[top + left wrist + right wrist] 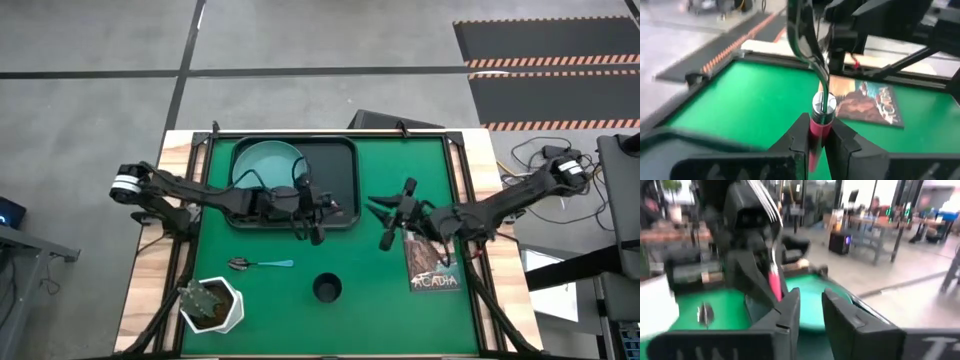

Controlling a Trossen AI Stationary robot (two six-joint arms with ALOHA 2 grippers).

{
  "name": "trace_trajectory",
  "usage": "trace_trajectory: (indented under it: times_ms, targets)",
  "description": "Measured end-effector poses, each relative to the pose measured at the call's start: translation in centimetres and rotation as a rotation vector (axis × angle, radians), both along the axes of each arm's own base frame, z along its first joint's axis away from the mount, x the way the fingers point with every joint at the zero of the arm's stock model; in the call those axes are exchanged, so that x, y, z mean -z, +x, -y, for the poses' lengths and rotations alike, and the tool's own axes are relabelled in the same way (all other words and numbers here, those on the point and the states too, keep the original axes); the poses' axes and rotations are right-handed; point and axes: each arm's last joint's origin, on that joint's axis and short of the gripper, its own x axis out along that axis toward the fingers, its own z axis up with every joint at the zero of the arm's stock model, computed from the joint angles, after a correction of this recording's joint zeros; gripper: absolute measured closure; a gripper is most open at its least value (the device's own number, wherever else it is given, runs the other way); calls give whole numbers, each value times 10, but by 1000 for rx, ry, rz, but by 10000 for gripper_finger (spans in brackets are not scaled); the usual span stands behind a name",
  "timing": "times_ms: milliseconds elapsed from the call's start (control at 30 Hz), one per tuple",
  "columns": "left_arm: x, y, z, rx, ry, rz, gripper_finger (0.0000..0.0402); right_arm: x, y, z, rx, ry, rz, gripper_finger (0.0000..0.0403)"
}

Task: Pick and place plate/cup/fork/spoon on tray
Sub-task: Put the pink fork on the black tray

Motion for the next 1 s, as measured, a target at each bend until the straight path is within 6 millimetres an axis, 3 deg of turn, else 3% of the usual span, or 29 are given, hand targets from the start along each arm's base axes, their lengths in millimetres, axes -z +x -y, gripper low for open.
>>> trace_trajectory:
  times_ms: [200, 400, 667, 867, 1000]
  targets:
    - [4, -4, -23, -128, -244, -8, 384, -5, -43, 14, -47, 114, -141, 303]
    - [7, -4, -59, -97, -447, -29, 384, -6, -69, 24, -26, 160, -198, 315]
    - [22, -16, -99, -224, -562, -112, 384, 4, -77, 27, -17, 131, -290, 337]
    - [31, -1, -104, -187, -562, -75, 384, 10, -78, 27, -17, 100, -318, 344]
    - [47, 13, -110, -131, -621, -108, 384, 9, -79, 28, -17, 84, -313, 344]
